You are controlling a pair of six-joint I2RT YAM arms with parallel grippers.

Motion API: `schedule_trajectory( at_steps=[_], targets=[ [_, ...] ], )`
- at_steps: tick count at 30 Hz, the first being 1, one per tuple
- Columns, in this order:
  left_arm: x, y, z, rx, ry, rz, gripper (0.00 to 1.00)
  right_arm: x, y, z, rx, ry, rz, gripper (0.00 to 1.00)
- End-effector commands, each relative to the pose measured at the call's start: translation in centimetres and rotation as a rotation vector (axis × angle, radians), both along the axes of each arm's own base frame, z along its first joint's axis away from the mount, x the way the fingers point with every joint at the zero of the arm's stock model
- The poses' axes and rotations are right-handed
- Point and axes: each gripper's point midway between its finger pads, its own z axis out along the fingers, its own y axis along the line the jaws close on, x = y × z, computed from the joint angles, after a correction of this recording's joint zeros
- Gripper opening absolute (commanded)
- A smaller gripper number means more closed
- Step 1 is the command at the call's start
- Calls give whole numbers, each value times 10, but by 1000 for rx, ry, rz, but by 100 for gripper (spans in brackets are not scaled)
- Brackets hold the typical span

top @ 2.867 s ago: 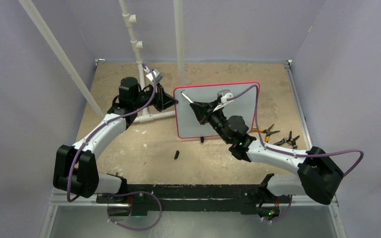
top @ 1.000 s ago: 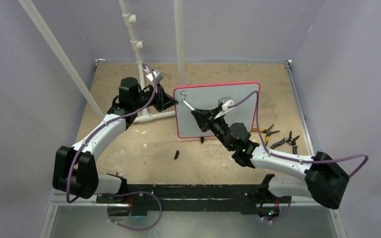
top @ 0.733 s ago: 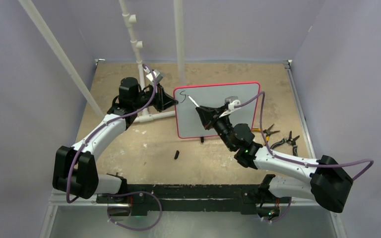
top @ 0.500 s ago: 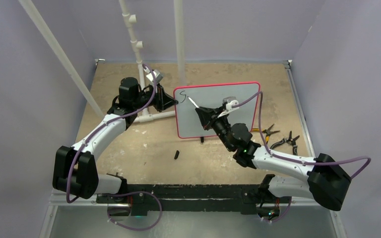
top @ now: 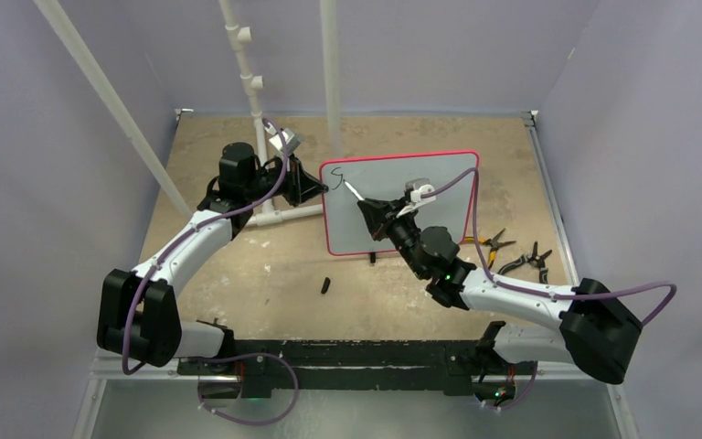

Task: Write a sentence on the whiteboard

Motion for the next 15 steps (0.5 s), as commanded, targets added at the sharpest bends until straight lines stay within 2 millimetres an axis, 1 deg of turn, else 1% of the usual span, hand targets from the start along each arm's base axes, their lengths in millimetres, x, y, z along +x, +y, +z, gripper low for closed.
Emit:
schedule_trajectory(
  at_steps=[1,8,15],
  targets=[
    [-3,2,8,4,-45,2,0,8,-8,18,44,-8,-71,0],
    [-3,2,8,5,-46,1,0,8,-23,15,56,13,-127,0],
    [-3,3,7,6,-47,3,0,8,-24,17,58,5,-131,0]
  ],
)
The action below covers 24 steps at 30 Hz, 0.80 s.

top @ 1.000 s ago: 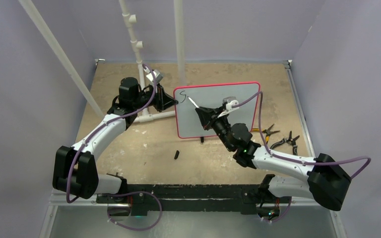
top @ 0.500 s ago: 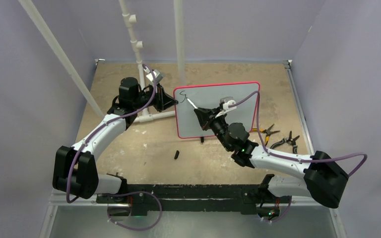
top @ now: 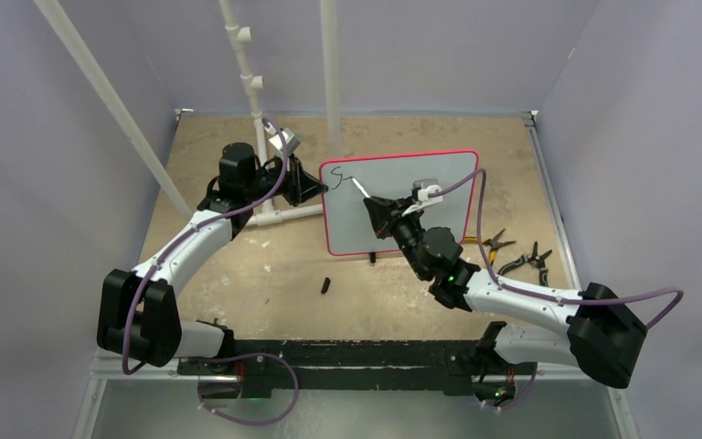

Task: Write a sentence on the whiteboard

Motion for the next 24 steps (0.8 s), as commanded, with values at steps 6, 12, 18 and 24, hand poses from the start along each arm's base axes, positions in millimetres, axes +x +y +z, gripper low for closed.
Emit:
schedule_trajectory(
  at_steps=[6,12,18,24],
  targets=[
    [-4,2,8,5,-47,-2,0,-5,-7,32,33,-101,4,0],
    [-3,2,8,6,-47,-2,0,-4,-3,49,20,-121,15,0],
    [-3,2,8,5,-46,-1,0,1,5,48,-9,-108,24,0],
    [-3,2,7,6,-45,-2,0,4,10,47,-20,-108,26,0]
  ],
)
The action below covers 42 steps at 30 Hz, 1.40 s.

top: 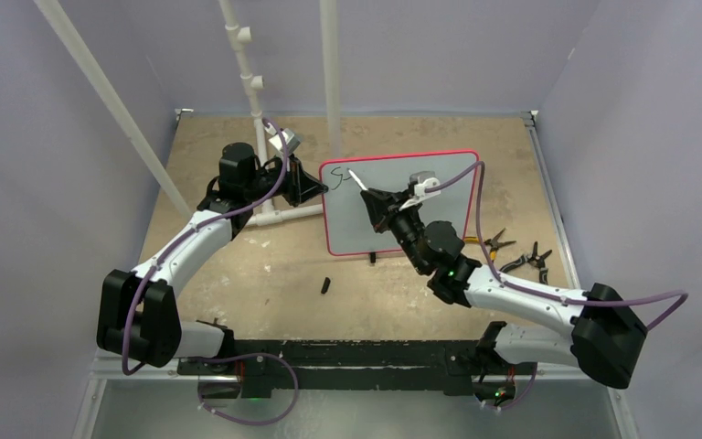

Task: Write a sentence on the whiteboard

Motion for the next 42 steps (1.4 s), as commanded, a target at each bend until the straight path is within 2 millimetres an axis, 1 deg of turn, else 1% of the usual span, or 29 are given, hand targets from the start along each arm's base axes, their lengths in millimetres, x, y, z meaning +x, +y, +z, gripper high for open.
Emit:
schedule_trajectory(
  at_steps=[1,8,12,19,27,35,42],
  targets=[
    [-3,2,7,5,-47,-1,0,4,4,19,7,-37,-2,0],
    [-3,2,8,4,-49,-2,0,13,4,6,-23,8,-43,0],
    [-3,2,9,4,-51,-2,0,14,-3,-2,-32,31,-77,0],
    [-4,2,9,3,-50,-2,0,8,-5,-21,-42,78,-57,0],
    [-3,2,8,5,-50,0,0,1,-3,-37,-53,106,-20,0],
    [-3,3,7,6,-49,2,0,-2,-4,-46,-72,125,-9,0],
    [-2,3,8,6,-53,4,0,-3,-5,-45,-77,126,-9,0]
  ],
)
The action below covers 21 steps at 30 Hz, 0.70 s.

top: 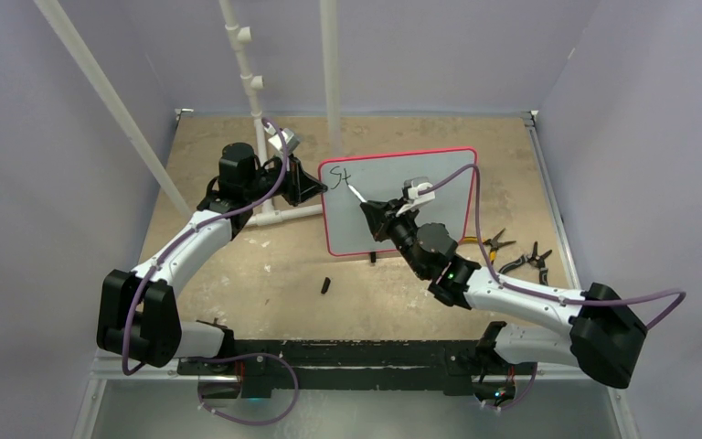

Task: Write a sentence on the whiteboard

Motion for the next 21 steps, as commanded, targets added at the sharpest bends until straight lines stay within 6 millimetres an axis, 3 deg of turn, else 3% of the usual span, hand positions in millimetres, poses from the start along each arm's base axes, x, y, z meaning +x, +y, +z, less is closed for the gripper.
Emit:
schedule_trajectory(
  at_steps=[1,9,21],
  targets=[
    [-4,1,10,2,-55,-12,0,0,-8,-6,-21,16,-21,0],
    [-4,1,9,2,-53,-13,0,2,-14,-4,-27,18,-52,0],
    [-4,1,9,1,-54,-12,0,-6,-20,25,20,-61,-36,0]
  ],
)
